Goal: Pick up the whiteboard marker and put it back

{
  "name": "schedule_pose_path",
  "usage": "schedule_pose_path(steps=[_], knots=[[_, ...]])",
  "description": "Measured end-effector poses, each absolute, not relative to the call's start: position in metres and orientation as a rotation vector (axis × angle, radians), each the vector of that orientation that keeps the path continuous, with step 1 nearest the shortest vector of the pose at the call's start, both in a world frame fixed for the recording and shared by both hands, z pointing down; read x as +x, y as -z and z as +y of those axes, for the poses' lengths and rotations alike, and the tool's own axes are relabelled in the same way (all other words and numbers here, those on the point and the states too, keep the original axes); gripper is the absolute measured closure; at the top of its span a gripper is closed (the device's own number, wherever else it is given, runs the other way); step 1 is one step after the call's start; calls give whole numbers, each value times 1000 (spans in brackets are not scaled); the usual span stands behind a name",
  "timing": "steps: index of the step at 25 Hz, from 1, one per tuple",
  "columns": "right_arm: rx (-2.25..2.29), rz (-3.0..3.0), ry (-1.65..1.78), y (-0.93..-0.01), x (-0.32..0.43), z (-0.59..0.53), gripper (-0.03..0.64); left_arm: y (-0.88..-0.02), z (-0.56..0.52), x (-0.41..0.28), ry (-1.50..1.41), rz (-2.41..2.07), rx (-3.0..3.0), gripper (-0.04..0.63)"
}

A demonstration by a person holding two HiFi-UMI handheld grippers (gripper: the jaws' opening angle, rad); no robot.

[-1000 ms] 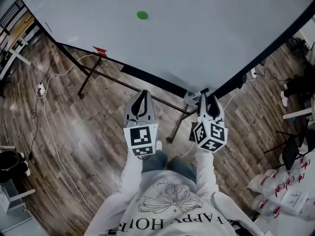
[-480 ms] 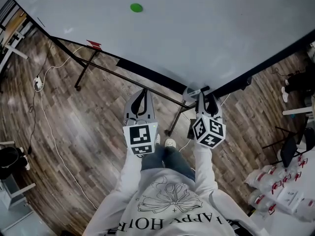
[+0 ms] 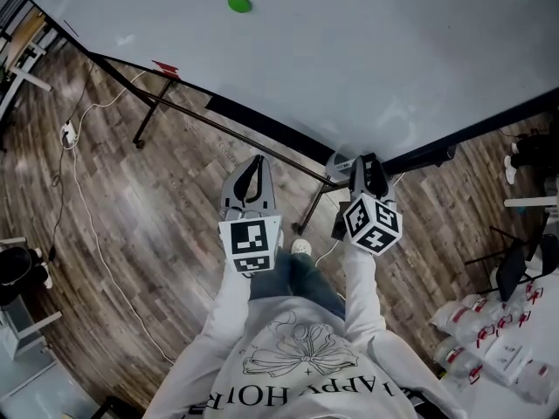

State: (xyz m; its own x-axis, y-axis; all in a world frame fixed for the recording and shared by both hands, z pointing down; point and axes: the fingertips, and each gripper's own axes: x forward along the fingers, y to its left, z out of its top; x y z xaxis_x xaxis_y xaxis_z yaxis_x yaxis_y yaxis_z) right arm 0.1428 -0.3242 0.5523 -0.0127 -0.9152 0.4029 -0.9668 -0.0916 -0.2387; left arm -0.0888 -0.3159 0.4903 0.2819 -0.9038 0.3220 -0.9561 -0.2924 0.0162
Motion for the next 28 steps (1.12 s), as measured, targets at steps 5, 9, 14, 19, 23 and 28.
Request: schedule_pose_path(steps=[5,9,14,19,23,28], knots=[[2131,-2020,-766,-560,146,-330,476,-493,-316,-92,-389,-1737,2329,588],[2151,-1993,-788,-563,149,-334,524,-495,-315,-93,-395,-1738,2321,588],[2139,-2042,-769,-557,142,-334,538,-494,-313,-96,-386,-1749,2316,588],[2109,-2098,-658,-537,133,-333,554,-485,-313,-98,-359,-1770,2319,588],[2094,-2129,-586,-518,128,-333,554,-473,-312,-100,-334,-1789,2329,588],[2087,-2165,-502,-491,125,-328,554,-455,-311,-102,-296,-1815,2347,588]])
